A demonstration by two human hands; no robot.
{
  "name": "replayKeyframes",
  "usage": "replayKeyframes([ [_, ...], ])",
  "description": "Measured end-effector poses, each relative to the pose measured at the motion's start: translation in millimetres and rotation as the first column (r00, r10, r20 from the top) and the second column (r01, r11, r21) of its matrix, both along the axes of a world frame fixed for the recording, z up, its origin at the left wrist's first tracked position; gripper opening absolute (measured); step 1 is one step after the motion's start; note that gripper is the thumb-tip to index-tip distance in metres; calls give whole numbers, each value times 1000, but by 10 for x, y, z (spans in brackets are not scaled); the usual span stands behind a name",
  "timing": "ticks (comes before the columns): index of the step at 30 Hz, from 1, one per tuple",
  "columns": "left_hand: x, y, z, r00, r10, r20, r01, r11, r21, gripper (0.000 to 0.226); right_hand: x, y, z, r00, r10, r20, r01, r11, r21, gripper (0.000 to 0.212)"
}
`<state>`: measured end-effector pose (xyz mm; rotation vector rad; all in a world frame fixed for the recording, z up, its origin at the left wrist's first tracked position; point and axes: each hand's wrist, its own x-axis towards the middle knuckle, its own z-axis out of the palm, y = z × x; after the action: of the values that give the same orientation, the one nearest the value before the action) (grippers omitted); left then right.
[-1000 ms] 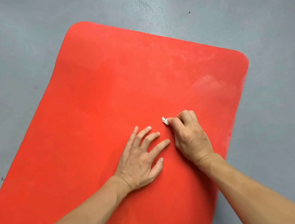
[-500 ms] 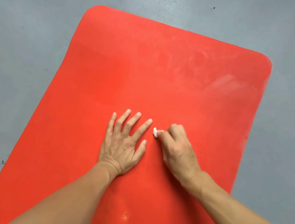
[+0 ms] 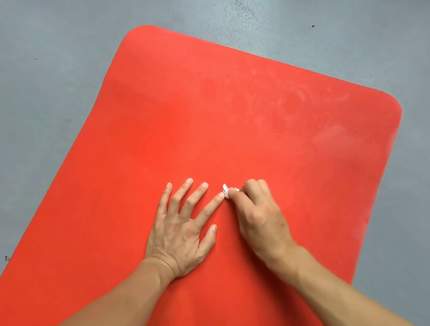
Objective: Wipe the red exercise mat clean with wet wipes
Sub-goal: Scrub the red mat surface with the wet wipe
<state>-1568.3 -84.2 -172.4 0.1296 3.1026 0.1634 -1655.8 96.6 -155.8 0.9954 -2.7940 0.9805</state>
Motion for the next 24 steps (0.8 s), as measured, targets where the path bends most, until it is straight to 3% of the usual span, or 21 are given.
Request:
replayKeyframes([
  [2,-4,-5,5,1000,-1,4,1,1000,2,68,-288,99,-24,999,51,-19,-51,999,-2,19],
  [4,-8,-8,-1,1000,-1,7,1,1000,6,67,-709,211,-60,986,-156,-54,156,988,-14,14],
  [6,-1,-2,-2,1000,0,3,0,1000,17,67,-1043,254,-75,899,-436,-36,435,900,-34,11],
  [8,-1,-10,0,1000,0,13,-1,1000,18,67,-967,104,-82,851,-526,-7,524,849,-65,11],
  [9,-3,-12,0,1000,1,19,-1,1000,19,68,-807,2,-82,884,-467,-6,465,882,-75,12],
  [11,-11,-12,5,1000,2,20,-2,1000,22,69,-401,-121,-55,987,-161,15,161,984,-71,14],
  [13,-12,-7,17,1000,0,24,0,1000,29,69,-292,-66,-33,994,112,-8,-112,994,-15,20],
  [15,-16,-10,18,1000,2,27,-3,999,33,69,-597,43,-38,995,99,-28,-99,995,16,21],
  [18,-12,-16,11,999,5,34,-6,999,31,69,-1009,142,-4,969,-244,-28,244,969,23,13],
  [19,-6,-12,15,999,3,33,-4,999,34,69,-971,90,16,966,-258,-35,259,965,38,13],
  [22,-13,-10,24,999,1,34,-2,999,42,69,-584,-81,29,997,29,-74,-22,995,93,4],
  [24,-18,-12,25,1000,4,31,-6,999,42,70,-516,-66,5,989,135,-56,-129,987,94,7],
])
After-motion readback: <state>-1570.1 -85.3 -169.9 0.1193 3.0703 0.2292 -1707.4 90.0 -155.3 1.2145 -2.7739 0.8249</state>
